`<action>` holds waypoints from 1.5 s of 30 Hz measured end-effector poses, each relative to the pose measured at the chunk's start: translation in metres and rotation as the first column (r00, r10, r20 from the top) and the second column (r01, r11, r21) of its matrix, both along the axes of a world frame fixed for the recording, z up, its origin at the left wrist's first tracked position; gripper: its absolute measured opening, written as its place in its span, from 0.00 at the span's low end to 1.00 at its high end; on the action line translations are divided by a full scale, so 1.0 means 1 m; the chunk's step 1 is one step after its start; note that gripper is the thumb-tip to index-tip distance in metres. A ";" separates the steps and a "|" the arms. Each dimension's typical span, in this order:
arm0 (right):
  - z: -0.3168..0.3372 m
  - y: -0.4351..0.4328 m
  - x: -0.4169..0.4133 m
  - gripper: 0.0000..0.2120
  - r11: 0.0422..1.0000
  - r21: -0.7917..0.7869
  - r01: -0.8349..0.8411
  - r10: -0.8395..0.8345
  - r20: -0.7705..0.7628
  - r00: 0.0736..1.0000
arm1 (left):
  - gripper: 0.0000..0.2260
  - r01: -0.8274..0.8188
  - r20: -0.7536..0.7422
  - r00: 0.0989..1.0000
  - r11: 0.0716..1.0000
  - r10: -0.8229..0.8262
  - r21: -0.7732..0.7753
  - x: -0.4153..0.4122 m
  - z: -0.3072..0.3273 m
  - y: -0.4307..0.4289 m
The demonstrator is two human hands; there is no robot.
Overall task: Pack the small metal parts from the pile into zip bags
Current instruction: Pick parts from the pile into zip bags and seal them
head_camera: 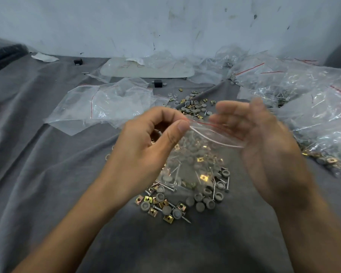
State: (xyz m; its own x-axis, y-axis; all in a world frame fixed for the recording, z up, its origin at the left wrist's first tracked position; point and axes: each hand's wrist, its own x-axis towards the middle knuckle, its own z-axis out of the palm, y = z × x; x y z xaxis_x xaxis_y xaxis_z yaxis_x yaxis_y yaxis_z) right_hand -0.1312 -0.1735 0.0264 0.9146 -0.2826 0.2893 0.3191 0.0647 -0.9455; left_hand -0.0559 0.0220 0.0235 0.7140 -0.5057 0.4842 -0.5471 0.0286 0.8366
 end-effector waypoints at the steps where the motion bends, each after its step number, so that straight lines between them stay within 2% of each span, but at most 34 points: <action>1: 0.006 0.002 -0.002 0.22 0.983 -0.181 0.019 -0.015 0.022 1.000 | 0.04 -0.011 0.011 1.000 1.000 0.011 0.020 0.000 0.000 -0.001; 2: 0.012 0.005 -0.003 0.22 0.919 -0.393 0.038 -0.027 0.033 0.999 | 0.04 -0.021 0.022 1.000 0.999 0.020 0.039 -0.001 0.000 -0.002; 3: 0.016 0.008 -0.003 0.21 0.813 -0.579 0.051 -0.038 0.034 0.999 | 0.04 -0.029 0.033 0.999 0.998 0.027 0.052 -0.001 0.000 -0.002; 4: 0.019 0.010 -0.002 0.19 0.703 -0.706 0.082 -0.062 0.054 0.997 | 0.04 -0.037 0.047 0.998 0.998 0.034 0.057 -0.001 0.001 -0.003; 5: 0.021 0.013 -0.001 0.16 0.630 -0.767 0.121 -0.081 0.090 0.993 | 0.05 -0.044 0.062 0.997 0.997 0.041 0.057 -0.001 0.003 -0.003; 6: 0.023 0.016 0.000 0.12 0.599 -0.787 0.151 -0.089 0.122 0.989 | 0.05 -0.047 0.071 0.997 0.997 0.043 0.054 -0.002 0.004 -0.003; 9: 0.028 0.022 0.003 0.05 0.600 -0.777 0.189 -0.087 0.171 0.981 | 0.04 -0.036 0.058 0.998 0.999 0.034 0.031 -0.003 0.007 -0.004; 15: 0.035 0.028 0.000 0.02 0.605 -0.747 0.275 -0.135 0.244 0.960 | 0.04 -0.033 0.064 0.997 0.999 0.034 -0.008 -0.001 0.009 -0.002; 25: 0.037 0.027 -0.002 0.05 0.551 -0.743 0.379 -0.240 0.295 0.925 | 0.03 -0.018 0.062 0.998 1.000 0.018 0.000 -0.003 0.009 -0.005; 30: 0.038 0.014 -0.003 0.04 0.589 -0.708 0.390 -0.273 0.279 0.921 | 0.04 -0.055 0.047 0.997 0.998 0.057 -0.038 0.002 0.014 0.001; 36: 0.036 0.004 -0.003 0.07 0.471 -0.795 0.383 -0.292 0.270 0.918 | 0.04 -0.115 0.061 0.991 0.993 0.117 -0.037 0.007 0.014 0.006; 45: 0.028 -0.005 -0.003 0.04 0.428 -0.809 0.403 -0.296 0.295 0.908 | 0.04 -0.141 0.052 0.989 0.990 0.142 -0.010 0.016 0.010 0.010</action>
State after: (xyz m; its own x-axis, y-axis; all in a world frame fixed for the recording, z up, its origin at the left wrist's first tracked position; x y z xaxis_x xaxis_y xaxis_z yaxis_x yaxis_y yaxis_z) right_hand -0.1344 -0.1781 0.0545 0.7498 -0.1448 0.6457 0.2090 -0.8740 -0.4387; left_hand -0.0402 0.0316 0.0331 0.7515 -0.3981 0.5260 -0.5893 -0.0467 0.8066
